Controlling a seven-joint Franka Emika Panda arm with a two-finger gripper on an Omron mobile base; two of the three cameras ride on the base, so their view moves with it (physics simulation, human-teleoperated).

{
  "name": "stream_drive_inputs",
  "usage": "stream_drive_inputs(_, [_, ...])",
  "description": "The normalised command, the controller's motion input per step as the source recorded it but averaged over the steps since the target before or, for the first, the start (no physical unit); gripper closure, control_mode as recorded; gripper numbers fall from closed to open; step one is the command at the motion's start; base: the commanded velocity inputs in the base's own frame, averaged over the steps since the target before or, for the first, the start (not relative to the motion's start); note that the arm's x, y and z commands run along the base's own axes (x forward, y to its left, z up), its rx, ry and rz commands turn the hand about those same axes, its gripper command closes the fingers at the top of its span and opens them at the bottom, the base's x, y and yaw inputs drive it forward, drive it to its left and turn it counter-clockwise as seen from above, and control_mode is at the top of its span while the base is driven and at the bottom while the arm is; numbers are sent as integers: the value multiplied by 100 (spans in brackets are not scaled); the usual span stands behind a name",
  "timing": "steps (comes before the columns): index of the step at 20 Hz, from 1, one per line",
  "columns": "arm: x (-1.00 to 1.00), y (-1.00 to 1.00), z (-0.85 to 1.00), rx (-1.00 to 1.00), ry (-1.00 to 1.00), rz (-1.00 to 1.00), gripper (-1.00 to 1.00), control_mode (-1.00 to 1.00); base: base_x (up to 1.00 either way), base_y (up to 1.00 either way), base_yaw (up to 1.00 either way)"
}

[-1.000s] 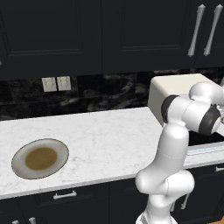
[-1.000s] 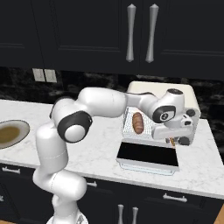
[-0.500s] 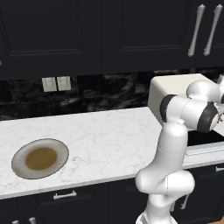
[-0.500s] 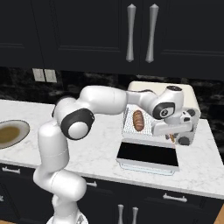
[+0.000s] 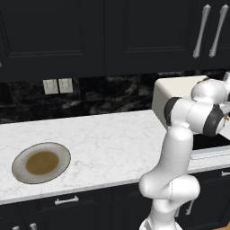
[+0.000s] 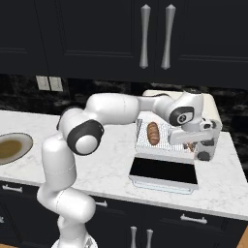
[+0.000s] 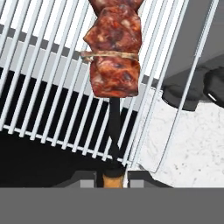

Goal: Pick up the kebab skewer and baguette bread, and place them inside the toaster oven. Close the toaster oven door and start by setting the timer.

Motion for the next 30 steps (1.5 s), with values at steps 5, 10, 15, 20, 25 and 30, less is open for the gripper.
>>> stream_drive_inputs(5, [25, 16, 0, 0, 0, 0, 100, -100, 0, 0, 0])
stream_drive_inputs(10, [10, 8, -9, 0, 0, 0, 100, -100, 0, 0, 0])
stream_drive_inputs(15, [0, 0, -21, 0, 0, 0, 100, -100, 0, 0, 0])
stream_drive_inputs(20, [11, 2, -8, 0, 0, 0, -100, -100, 0, 0, 0])
stream_drive_inputs(25, [1, 0, 0, 0, 0, 0, -100, -100, 0, 0, 0])
stream_drive_inputs(30, [0, 0, 1, 1, 0, 0, -100, -100, 0, 0, 0])
